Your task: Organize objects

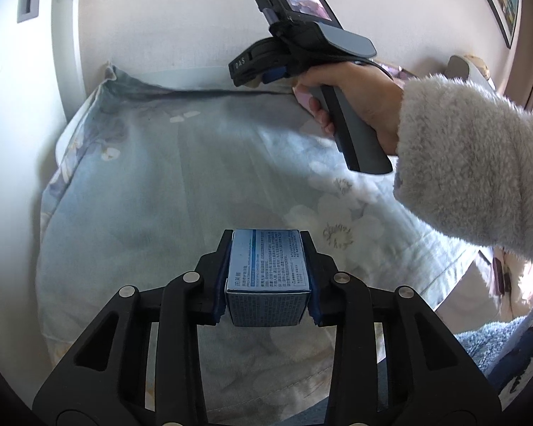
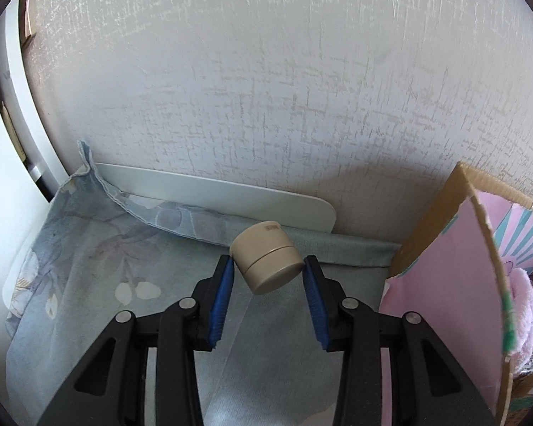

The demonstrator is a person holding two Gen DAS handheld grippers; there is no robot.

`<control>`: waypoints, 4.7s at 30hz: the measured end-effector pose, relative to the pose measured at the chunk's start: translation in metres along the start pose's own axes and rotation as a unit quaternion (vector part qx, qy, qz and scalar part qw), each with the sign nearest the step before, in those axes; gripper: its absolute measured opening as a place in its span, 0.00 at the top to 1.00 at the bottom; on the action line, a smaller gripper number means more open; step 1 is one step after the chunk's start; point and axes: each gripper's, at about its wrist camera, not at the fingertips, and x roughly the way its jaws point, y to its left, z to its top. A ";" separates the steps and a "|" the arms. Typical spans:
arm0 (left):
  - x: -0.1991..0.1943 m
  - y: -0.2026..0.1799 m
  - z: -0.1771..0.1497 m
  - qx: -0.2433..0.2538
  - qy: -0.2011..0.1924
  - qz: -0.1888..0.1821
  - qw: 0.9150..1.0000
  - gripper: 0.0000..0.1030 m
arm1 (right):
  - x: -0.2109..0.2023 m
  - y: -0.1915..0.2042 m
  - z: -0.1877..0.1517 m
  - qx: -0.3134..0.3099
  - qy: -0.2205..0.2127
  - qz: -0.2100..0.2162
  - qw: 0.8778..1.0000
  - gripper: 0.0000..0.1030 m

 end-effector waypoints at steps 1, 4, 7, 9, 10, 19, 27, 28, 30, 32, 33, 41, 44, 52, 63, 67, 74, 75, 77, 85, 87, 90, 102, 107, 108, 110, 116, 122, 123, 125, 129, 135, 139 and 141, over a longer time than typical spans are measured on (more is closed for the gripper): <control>-0.001 0.000 0.004 -0.001 0.000 0.001 1.000 0.69 | -0.004 0.000 0.001 0.000 0.000 0.002 1.000 0.64; -0.008 0.000 0.019 -0.005 -0.002 0.003 1.000 0.69 | -0.020 -0.001 0.008 0.001 -0.002 0.007 1.000 0.64; -0.016 0.000 0.039 -0.007 -0.006 0.007 1.000 0.69 | -0.045 0.009 0.008 0.001 -0.007 0.010 1.000 0.64; -0.022 0.000 0.052 -0.007 -0.008 0.010 1.000 0.69 | -0.061 0.005 0.014 0.002 -0.011 0.012 1.000 0.64; -0.025 0.000 0.063 -0.009 -0.010 0.011 1.000 0.69 | -0.064 0.002 0.017 0.003 -0.012 0.013 1.000 0.64; -0.042 -0.016 0.144 0.000 -0.022 0.021 1.000 0.69 | -0.147 -0.025 0.040 0.024 -0.035 0.012 0.999 0.64; -0.039 -0.043 0.199 0.013 -0.027 0.020 0.999 0.69 | -0.226 -0.071 0.039 0.047 -0.063 -0.017 0.997 0.64; -0.037 -0.049 0.205 0.015 -0.027 0.019 0.999 0.69 | -0.235 -0.077 0.037 0.051 -0.065 -0.021 0.996 0.64; -0.035 -0.057 0.213 0.016 -0.027 0.015 0.999 0.69 | -0.250 -0.089 0.033 0.060 -0.069 -0.029 0.995 0.64; -0.031 -0.067 0.220 0.017 -0.027 0.009 0.999 0.69 | -0.263 -0.101 0.026 0.068 -0.071 -0.039 0.994 0.64; -0.029 -0.073 0.223 0.017 -0.027 0.005 0.999 0.70 | -0.264 -0.109 0.021 0.073 -0.071 -0.043 0.994 0.64; -0.011 -0.114 0.230 0.026 -0.015 -0.013 0.999 0.69 | -0.288 -0.137 -0.016 0.104 -0.059 -0.075 0.990 0.64; -0.005 -0.127 0.230 0.030 -0.010 -0.024 0.999 0.69 | -0.294 -0.148 -0.027 0.115 -0.055 -0.085 0.988 0.64; 0.003 -0.155 0.234 0.044 -0.007 -0.042 0.998 0.69 | -0.311 -0.167 -0.039 0.129 -0.053 -0.107 0.984 0.64; 0.017 -0.193 0.240 0.059 0.003 -0.063 0.996 0.69 | -0.316 -0.197 -0.051 0.149 -0.044 -0.130 0.979 0.64; 0.029 -0.204 0.246 0.065 0.014 -0.065 0.996 0.69 | -0.308 -0.205 -0.052 0.147 -0.034 -0.124 0.981 0.64; 0.070 -0.210 0.261 0.058 0.059 -0.063 0.995 0.69 | -0.279 -0.226 -0.033 0.125 -0.008 -0.101 0.987 0.64; 0.075 -0.211 0.264 0.055 0.063 -0.064 0.994 0.69 | -0.273 -0.229 -0.029 0.119 -0.005 -0.099 0.988 0.64; 0.088 -0.211 0.270 0.050 0.071 -0.064 0.994 0.69 | -0.262 -0.235 -0.023 0.111 0.000 -0.096 0.989 0.64; 0.145 -0.206 0.290 0.047 0.109 -0.052 0.992 0.69 | -0.205 -0.263 0.000 0.103 0.053 -0.059 0.991 0.64; 0.160 -0.203 0.293 0.045 0.123 -0.049 0.990 0.69 | -0.186 -0.269 0.004 0.101 0.070 -0.052 0.991 0.64; 0.184 -0.197 0.296 0.040 0.144 -0.043 0.988 0.69 | -0.163 -0.278 0.008 0.100 0.092 -0.047 0.990 0.64; 0.245 -0.172 0.294 -0.016 0.202 -0.040 0.978 0.69 | -0.092 -0.295 -0.002 0.103 0.159 -0.030 0.981 0.64; 0.249 -0.170 0.297 -0.024 0.215 -0.040 0.976 0.69 | -0.092 -0.296 -0.003 0.102 0.160 -0.026 0.981 0.64; 0.249 -0.170 0.298 -0.027 0.217 -0.040 0.975 0.69 | -0.092 -0.296 -0.003 0.103 0.161 -0.023 0.981 0.64; 0.250 -0.170 0.300 -0.028 0.221 -0.036 0.974 0.69 | -0.094 -0.295 -0.003 0.098 0.162 -0.020 0.982 0.64; 0.254 -0.171 0.305 -0.041 0.228 -0.012 0.973 0.67 | -0.096 -0.290 -0.008 0.087 0.187 0.018 0.978 0.31; 0.261 -0.174 0.304 -0.047 0.234 -0.006 0.971 0.00 | -0.100 -0.281 -0.023 0.045 0.193 0.009 0.980 0.00; 0.264 -0.175 0.302 -0.048 0.234 -0.009 0.971 0.00 | -0.101 -0.280 -0.025 0.041 0.190 0.009 0.981 0.00; 0.269 -0.176 0.299 -0.050 0.238 -0.012 0.970 0.00 | -0.103 -0.276 -0.027 0.035 0.185 0.004 0.982 0.00; 0.273 -0.188 0.297 -0.052 0.241 -0.013 0.969 0.00 | -0.108 -0.278 -0.027 0.040 0.178 0.009 0.983 0.00; 0.269 -0.196 0.296 -0.054 0.233 -0.019 0.971 0.00 | -0.111 -0.276 -0.025 0.044 0.177 0.004 0.983 0.00; 0.257 -0.192 0.303 -0.052 0.227 -0.025 0.972 0.00 | -0.118 -0.269 -0.025 0.044 0.173 0.002 0.984 0.01; 0.245 -0.187 0.309 -0.051 0.223 -0.031 0.973 0.00 | -0.123 -0.265 -0.022 0.044 0.168 0.001 0.985 0.01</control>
